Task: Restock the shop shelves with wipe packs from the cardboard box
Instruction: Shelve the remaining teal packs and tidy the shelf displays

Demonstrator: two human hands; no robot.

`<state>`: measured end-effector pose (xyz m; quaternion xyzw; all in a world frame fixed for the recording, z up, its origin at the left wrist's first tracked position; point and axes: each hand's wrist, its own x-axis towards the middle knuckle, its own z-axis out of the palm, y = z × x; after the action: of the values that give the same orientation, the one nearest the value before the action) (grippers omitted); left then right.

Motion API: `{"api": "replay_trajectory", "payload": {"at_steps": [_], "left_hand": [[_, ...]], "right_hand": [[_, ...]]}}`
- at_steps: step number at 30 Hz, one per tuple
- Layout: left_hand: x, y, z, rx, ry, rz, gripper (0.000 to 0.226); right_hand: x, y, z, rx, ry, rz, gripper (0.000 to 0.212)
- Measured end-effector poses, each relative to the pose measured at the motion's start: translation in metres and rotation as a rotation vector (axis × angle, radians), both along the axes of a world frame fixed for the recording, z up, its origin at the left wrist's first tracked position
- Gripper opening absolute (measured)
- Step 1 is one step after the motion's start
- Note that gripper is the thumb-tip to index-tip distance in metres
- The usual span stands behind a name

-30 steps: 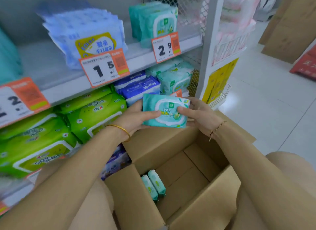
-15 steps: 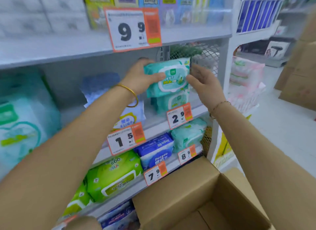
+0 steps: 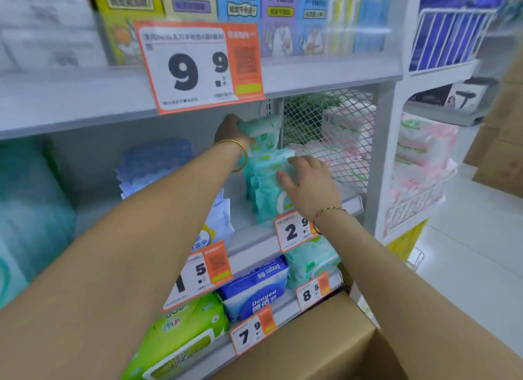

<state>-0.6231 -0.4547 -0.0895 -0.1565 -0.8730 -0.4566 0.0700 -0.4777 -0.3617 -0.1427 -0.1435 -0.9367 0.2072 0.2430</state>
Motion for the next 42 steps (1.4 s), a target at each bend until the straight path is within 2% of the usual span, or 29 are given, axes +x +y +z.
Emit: {"api": "replay_trajectory", "payload": {"at_steps": [5,8,13,15,18,20,22,25,27,28,31,35,40,42], "left_hand": [[-0.011,0.004,-0.015,-0.117,-0.266,-0.104,0.048],[-0.014,0.002,-0.012,-0.208,-0.335,-0.125,0.041],[-0.008,0.000,-0.009,-0.192,-0.478,-0.114,0.020],[-0.005,0.001,-0.009,-0.213,-0.496,-0.128,0.022],[0.018,-0.002,-0.001,-0.384,-0.325,-0.111,0.024],[0.035,-0.003,0.004,-0.502,-0.109,-0.086,0.041],[0.066,-0.012,0.003,-0.375,0.060,-0.111,0.048],[0.142,-0.037,-0.017,-0.078,0.342,-0.244,0.046],[0.201,-0.058,-0.048,0.028,0.406,-0.395,0.043],[0.224,-0.066,-0.069,0.026,0.377,-0.455,0.041],[0.263,-0.084,-0.142,-0.128,0.145,-0.571,0.042],[0.265,-0.106,-0.218,-0.547,-0.025,-0.741,0.035],[0.268,-0.138,-0.270,-1.121,0.025,-0.941,0.035],[0.273,-0.147,-0.274,-1.189,-0.025,-1.032,0.035]], "right_hand": [[0.000,0.002,-0.001,-0.050,0.029,0.019,0.049],[0.000,0.002,-0.001,-0.078,0.041,0.016,0.050],[0.000,0.001,-0.001,-0.080,0.036,0.015,0.050],[-0.001,0.001,0.000,-0.066,0.011,0.018,0.051],[0.002,0.003,0.002,-0.088,-0.004,0.050,0.054],[0.013,0.004,0.002,-0.119,0.081,0.053,0.051],[0.035,0.004,-0.003,-0.155,0.235,0.032,0.042],[0.083,-0.001,-0.026,-0.205,0.421,0.006,0.029],[0.115,-0.006,-0.053,-0.218,0.463,0.002,0.028],[0.129,-0.008,-0.069,-0.224,0.453,0.003,0.029],[0.161,-0.014,-0.123,-0.266,0.309,-0.024,0.028],[0.190,-0.030,-0.204,-0.361,-0.160,-0.069,0.032],[0.210,-0.067,-0.307,-0.387,-0.757,0.039,0.038],[0.215,-0.085,-0.344,-0.398,-0.922,0.124,0.044]]}}
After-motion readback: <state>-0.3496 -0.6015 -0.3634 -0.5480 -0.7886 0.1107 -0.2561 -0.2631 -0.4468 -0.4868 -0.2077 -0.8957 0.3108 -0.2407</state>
